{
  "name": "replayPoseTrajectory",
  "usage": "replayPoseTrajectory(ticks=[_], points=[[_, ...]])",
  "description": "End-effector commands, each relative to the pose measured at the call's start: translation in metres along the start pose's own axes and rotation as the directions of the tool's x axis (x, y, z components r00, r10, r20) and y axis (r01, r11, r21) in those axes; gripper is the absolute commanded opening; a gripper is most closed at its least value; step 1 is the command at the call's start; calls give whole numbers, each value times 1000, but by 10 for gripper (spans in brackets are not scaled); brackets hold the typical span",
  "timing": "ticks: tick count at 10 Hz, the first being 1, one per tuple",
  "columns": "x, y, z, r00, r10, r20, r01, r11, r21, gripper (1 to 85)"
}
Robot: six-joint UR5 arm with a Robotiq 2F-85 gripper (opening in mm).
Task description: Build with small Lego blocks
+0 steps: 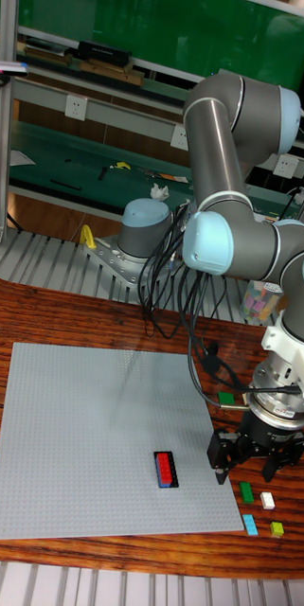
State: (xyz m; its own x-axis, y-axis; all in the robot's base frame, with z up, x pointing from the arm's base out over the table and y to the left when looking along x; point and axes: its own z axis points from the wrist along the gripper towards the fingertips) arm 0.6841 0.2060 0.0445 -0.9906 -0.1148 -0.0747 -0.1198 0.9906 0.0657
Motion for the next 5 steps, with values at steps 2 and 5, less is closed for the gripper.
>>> replayPoseTrajectory(ticks=[2, 5], points=[[-5, 15, 7, 997, 70, 20, -70, 998, -1, 703], [-4, 17, 8, 997, 70, 11, -70, 998, -1, 700]])
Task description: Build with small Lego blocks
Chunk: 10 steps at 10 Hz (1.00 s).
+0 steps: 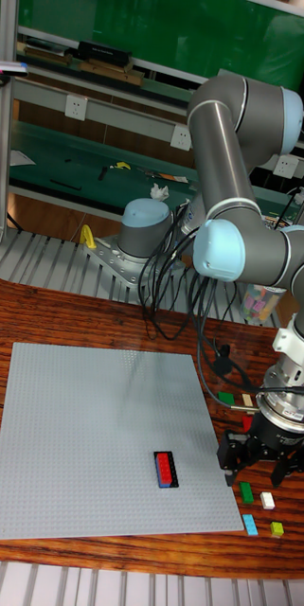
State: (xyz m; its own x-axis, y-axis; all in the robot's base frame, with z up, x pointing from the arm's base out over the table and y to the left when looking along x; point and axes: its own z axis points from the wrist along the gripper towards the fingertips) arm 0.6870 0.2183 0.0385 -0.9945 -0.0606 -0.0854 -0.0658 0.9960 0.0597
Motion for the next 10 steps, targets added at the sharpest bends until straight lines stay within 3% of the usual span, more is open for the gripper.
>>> replayPoseTrajectory(ticks=[1, 3, 5, 6, 10], points=[[1, 9, 1, 1000, 1, -6, -1, 1000, -27, 700], [0, 6, 4, 1000, 30, -7, -30, 1000, -8, 693], [-1, 12, 21, 998, 65, -8, -65, 998, -2, 577], [1, 10, 28, 999, 51, 4, -51, 999, -3, 573], [9, 5, 17, 1000, 29, 6, -29, 999, -20, 580]])
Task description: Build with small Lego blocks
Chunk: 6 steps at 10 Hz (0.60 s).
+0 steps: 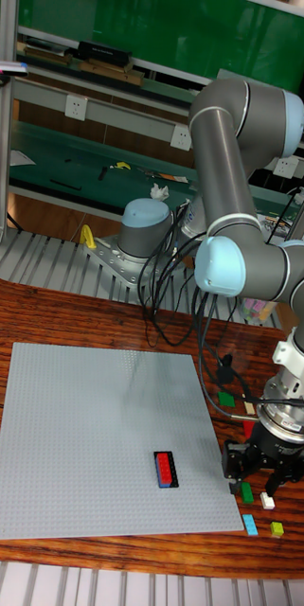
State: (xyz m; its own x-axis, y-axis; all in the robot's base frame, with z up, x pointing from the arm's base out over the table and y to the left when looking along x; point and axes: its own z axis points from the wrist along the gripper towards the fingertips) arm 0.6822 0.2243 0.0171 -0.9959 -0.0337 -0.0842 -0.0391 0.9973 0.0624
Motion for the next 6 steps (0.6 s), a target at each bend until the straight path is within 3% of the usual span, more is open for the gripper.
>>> replayPoseTrajectory(ticks=[1, 3, 6], points=[[0, 0, -4, 1000, 13, 16, -13, 1000, -19, 580], [-1, -2, -4, 999, 28, 17, -28, 1000, -12, 577], [8, 4, -6, 999, 45, 19, -44, 998, -41, 567]])
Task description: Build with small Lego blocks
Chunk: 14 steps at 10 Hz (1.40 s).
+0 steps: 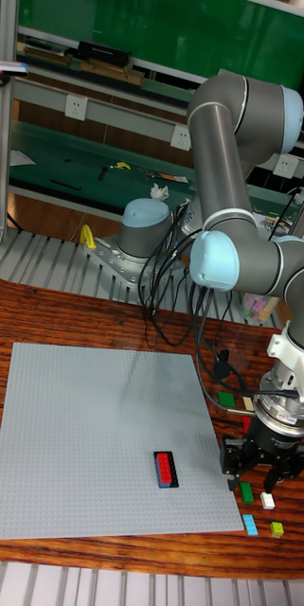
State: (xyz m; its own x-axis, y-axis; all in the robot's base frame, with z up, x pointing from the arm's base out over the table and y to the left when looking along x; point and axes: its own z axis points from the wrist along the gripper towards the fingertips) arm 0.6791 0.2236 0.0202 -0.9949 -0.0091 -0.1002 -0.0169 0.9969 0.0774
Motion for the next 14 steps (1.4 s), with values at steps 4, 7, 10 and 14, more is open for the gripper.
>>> replayPoseTrajectory(ticks=[4, 7, 10, 14], points=[[-1, -6, 7, 999, 28, 22, -28, 1000, 7, 533], [-3, -6, 8, 1000, 21, 23, -21, 1000, 1, 523], [-3, -5, 9, 999, 47, 23, -47, 999, 2, 500], [-2, -1, 15, 997, 76, 29, -76, 997, 16, 443]])
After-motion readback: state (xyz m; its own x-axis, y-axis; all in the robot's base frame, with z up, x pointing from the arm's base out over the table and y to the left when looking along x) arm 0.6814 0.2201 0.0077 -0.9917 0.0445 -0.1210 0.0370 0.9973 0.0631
